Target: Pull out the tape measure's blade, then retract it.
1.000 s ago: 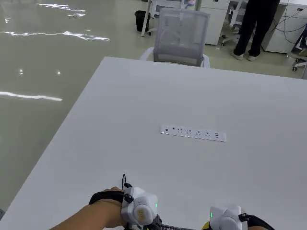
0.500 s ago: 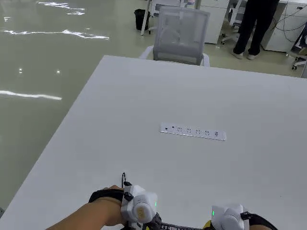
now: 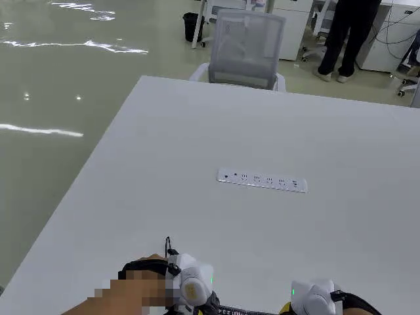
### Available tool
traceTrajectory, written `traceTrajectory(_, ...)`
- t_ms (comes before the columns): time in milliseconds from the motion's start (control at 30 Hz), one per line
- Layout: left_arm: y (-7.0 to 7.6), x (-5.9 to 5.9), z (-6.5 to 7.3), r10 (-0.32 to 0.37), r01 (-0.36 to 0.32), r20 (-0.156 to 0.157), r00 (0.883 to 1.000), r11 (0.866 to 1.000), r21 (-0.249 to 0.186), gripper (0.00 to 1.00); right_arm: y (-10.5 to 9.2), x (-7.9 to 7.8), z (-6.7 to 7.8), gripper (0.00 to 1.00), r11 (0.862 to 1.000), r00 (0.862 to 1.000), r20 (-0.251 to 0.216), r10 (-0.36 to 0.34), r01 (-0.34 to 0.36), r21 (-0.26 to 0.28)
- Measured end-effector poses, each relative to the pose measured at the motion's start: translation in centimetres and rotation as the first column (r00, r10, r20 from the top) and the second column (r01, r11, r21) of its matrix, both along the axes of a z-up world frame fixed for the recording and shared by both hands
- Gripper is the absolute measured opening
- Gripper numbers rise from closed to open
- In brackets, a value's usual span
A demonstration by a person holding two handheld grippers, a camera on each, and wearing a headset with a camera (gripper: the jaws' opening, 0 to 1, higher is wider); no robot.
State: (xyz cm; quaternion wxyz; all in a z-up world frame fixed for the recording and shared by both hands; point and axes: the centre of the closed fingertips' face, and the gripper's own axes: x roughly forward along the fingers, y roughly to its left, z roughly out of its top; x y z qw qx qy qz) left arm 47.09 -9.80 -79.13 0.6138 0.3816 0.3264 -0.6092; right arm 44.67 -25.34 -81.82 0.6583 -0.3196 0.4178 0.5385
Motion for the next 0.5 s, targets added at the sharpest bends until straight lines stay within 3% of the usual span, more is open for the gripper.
traceTrajectory(500,0.00,0.00,-0.01,-0.001,0.001,0.001,1.000,1.000,0.002,0.33,-0.96,-0.10,0.00,0.10,1.000,1.000,0.002,-0.007,0.007,-0.008)
